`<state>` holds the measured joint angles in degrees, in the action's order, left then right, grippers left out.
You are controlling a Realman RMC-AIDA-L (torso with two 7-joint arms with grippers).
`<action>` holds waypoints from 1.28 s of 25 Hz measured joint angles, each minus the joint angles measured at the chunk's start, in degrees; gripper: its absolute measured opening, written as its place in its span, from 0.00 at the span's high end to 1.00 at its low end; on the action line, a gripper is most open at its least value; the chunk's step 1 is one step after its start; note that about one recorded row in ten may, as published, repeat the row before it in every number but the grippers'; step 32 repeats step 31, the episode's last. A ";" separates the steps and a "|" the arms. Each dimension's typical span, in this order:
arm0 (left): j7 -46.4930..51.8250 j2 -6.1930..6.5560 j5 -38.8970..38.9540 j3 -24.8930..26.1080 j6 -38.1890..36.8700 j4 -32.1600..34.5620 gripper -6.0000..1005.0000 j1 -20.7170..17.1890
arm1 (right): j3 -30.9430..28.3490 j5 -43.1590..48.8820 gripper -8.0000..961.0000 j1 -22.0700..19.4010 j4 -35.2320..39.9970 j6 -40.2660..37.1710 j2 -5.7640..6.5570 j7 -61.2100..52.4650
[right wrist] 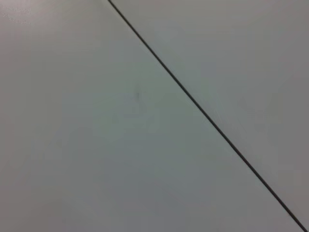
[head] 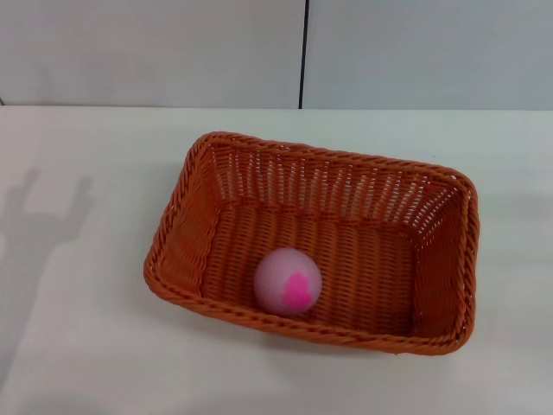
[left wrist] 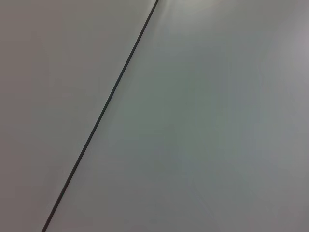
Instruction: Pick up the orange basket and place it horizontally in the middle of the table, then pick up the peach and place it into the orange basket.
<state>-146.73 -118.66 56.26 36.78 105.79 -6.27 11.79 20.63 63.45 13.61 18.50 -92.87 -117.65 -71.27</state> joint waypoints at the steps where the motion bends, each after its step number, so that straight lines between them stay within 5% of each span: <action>1: 0.00 0.00 0.00 0.00 0.00 0.00 0.14 0.00 | -0.13 0.00 0.38 0.08 -0.03 0.01 -0.01 0.00; 32: 0.28 0.01 -0.01 3.48 -0.59 -0.58 0.14 0.77 | -4.41 0.04 0.38 -0.76 -0.78 -0.03 -1.06 2.11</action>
